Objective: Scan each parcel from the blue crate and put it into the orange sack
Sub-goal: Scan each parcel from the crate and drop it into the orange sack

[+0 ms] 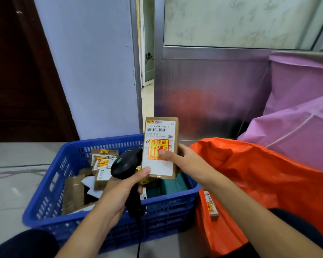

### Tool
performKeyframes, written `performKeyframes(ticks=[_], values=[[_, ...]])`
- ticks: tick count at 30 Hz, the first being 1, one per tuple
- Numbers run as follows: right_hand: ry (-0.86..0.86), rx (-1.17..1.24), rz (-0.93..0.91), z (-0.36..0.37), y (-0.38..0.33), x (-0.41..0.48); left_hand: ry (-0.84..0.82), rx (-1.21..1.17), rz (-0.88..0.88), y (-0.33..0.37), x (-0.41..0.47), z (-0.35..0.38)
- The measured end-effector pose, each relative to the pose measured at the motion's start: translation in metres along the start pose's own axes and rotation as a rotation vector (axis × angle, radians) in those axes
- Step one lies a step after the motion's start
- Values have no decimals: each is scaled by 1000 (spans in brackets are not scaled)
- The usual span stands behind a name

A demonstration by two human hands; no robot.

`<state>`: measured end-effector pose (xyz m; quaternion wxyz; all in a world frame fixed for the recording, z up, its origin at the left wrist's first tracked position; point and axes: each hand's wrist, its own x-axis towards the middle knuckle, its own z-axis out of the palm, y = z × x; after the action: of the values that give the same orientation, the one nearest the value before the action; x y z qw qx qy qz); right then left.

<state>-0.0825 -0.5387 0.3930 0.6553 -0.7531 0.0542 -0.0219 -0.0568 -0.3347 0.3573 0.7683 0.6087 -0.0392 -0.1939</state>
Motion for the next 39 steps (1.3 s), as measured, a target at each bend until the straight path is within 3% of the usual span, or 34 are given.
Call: performKeyframes(ticks=[11, 28, 39], values=[[23, 82, -34, 1, 5, -5, 20, 32, 18, 3, 5, -4], [220, -383, 55, -39, 44, 25, -131, -32, 107, 10, 1, -17], [245, -395, 72, -39, 44, 25, -99, -12, 60, 16, -2, -16]])
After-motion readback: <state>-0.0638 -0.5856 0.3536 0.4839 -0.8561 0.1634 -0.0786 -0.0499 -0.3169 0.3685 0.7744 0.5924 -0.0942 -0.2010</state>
